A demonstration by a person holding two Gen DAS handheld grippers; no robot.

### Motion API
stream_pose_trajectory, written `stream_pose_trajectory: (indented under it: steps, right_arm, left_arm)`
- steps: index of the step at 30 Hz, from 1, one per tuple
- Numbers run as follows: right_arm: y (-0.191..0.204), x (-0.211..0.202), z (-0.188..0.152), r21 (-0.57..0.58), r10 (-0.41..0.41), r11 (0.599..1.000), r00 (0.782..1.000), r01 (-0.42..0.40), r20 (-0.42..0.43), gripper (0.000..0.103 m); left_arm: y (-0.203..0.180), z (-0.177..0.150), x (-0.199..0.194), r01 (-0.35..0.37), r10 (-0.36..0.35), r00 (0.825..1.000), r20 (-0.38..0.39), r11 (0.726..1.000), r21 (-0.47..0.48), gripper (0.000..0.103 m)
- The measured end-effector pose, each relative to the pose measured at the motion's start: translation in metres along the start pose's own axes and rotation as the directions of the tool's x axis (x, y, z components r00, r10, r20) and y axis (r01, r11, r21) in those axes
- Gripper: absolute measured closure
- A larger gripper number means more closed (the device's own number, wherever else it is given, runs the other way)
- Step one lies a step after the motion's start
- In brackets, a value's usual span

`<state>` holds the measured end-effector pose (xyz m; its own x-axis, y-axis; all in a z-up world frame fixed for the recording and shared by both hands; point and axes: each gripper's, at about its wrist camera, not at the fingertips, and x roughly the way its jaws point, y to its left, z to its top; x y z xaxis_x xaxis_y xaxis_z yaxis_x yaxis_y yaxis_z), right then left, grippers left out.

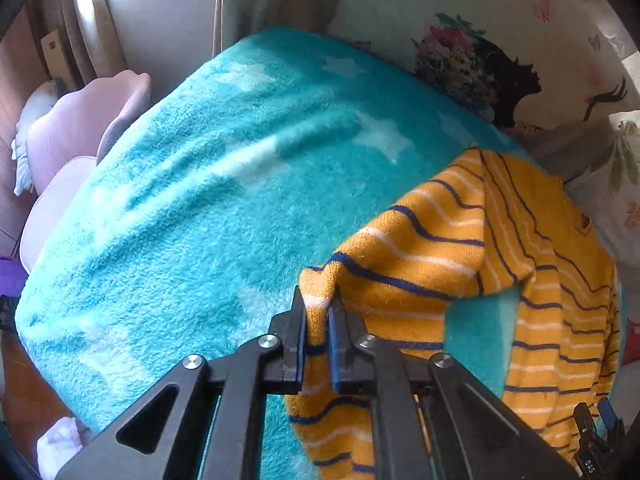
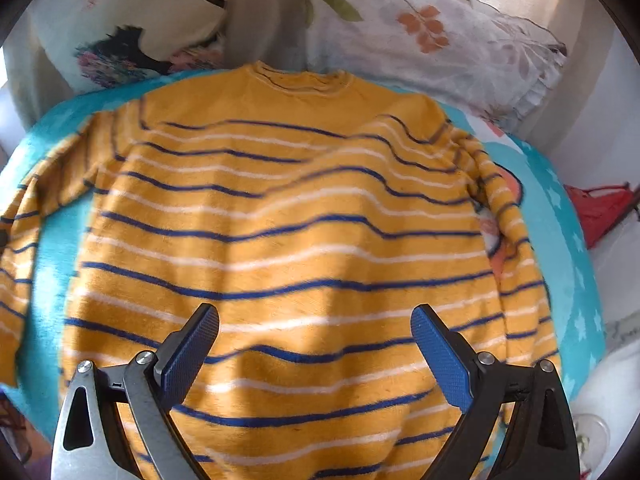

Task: Fold small clothes

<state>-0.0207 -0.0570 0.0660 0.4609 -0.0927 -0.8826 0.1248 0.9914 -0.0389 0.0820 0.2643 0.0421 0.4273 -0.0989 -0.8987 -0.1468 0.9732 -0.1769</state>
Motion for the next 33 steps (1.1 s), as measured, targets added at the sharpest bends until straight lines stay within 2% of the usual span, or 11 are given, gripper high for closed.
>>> stream_pose_trajectory:
  steps: [4,7,9,10,12,14,18,23,24,29,33]
  right_arm:
    - [0.044,-0.025,0.007,-0.162,0.267,0.951,0.964,-0.263,0.007,0.005]
    - [0.098,-0.033,-0.007,-0.335,0.413,0.844,0.906,-0.419,-0.092,0.014]
    - [0.124,-0.027,-0.020,-0.425,0.375,0.814,0.917,-0.395,-0.133,0.029]
    - [0.137,-0.018,-0.028,-0.483,0.288,0.815,0.948,-0.318,-0.138,0.032]
    - [0.144,-0.002,-0.039,-0.528,0.208,0.806,0.962,-0.270,-0.174,0.034]
    - [0.139,0.002,-0.041,-0.513,0.229,0.805,0.953,-0.299,-0.196,0.036]
    - [0.134,0.004,-0.027,-0.417,0.298,0.825,0.921,-0.381,-0.252,0.077]
    - [0.116,0.014,0.000,-0.184,0.516,0.792,0.799,-0.582,-0.307,0.087]
    - [0.115,0.012,-0.002,-0.182,0.529,0.784,0.791,-0.594,-0.307,0.086]
    - [0.079,-0.002,-0.005,-0.181,0.527,0.799,0.812,-0.574,-0.250,0.074]
    - [-0.023,-0.026,-0.008,-0.079,0.378,0.919,0.920,-0.387,-0.104,0.056]
  left_arm:
    - [-0.010,-0.009,-0.015,-0.020,0.019,0.999,0.034,0.999,0.035,0.089]
    - [0.000,-0.024,-0.029,0.010,-0.010,1.000,0.029,1.000,0.009,0.088]
    - [0.009,-0.030,-0.036,0.020,-0.020,1.000,0.024,1.000,-0.019,0.087]
    - [0.012,-0.032,-0.038,0.022,-0.022,0.999,0.024,0.999,-0.026,0.087]
    - [0.019,-0.037,-0.046,0.022,-0.021,0.999,0.026,0.999,-0.038,0.085]
    - [0.027,-0.041,-0.053,0.022,-0.020,0.999,0.031,0.999,-0.049,0.081]
    - [0.035,-0.044,-0.065,0.013,-0.010,0.998,0.056,0.998,-0.061,0.080]
    - [0.030,-0.037,-0.074,0.026,-0.021,0.996,0.086,0.998,-0.053,0.078]
    - [0.024,-0.036,-0.075,0.025,-0.022,0.996,0.089,0.999,-0.040,0.076]
    - [-0.009,-0.039,-0.074,0.044,-0.045,0.996,0.077,0.999,0.013,0.066]
    - [-0.033,-0.047,-0.077,0.055,-0.058,0.995,0.078,0.998,0.033,0.060]
